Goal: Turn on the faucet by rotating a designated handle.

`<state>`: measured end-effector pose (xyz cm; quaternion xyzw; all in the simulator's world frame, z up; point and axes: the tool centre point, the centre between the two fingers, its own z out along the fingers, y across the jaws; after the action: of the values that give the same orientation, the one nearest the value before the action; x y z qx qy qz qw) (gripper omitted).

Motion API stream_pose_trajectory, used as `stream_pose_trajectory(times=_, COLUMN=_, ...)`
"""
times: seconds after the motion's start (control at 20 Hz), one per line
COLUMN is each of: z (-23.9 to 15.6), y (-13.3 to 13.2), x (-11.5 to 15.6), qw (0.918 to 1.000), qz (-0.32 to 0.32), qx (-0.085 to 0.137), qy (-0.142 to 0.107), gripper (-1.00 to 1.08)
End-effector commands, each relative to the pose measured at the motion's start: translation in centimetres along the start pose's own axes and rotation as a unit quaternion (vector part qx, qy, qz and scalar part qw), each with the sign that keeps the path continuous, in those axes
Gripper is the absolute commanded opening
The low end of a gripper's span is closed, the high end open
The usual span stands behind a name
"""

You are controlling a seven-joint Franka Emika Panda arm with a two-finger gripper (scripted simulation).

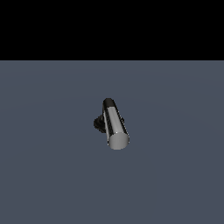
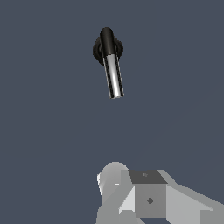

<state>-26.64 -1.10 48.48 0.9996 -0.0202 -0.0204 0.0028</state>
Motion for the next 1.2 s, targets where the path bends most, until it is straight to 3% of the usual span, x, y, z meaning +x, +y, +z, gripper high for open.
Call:
stream_pose_trajectory(times=0.0, z=0.0, y=0.0, x=0.0, qw=1.0000, qz=0.000, qx=0.000, qy=0.000, gripper=-1.00)
stream_pose_trajectory(times=0.55, z=2.8, y=-0.3, x=0.7, qw=1.0000, qz=-0.010, qx=0.000, qy=0.002, gripper=-1.00)
stream_pose_trajectory(times=1.15, z=11.6, y=-1.2, x=2.7, qw=0.9992, qz=-0.040, qx=0.000, qy=0.006, gripper=-1.00)
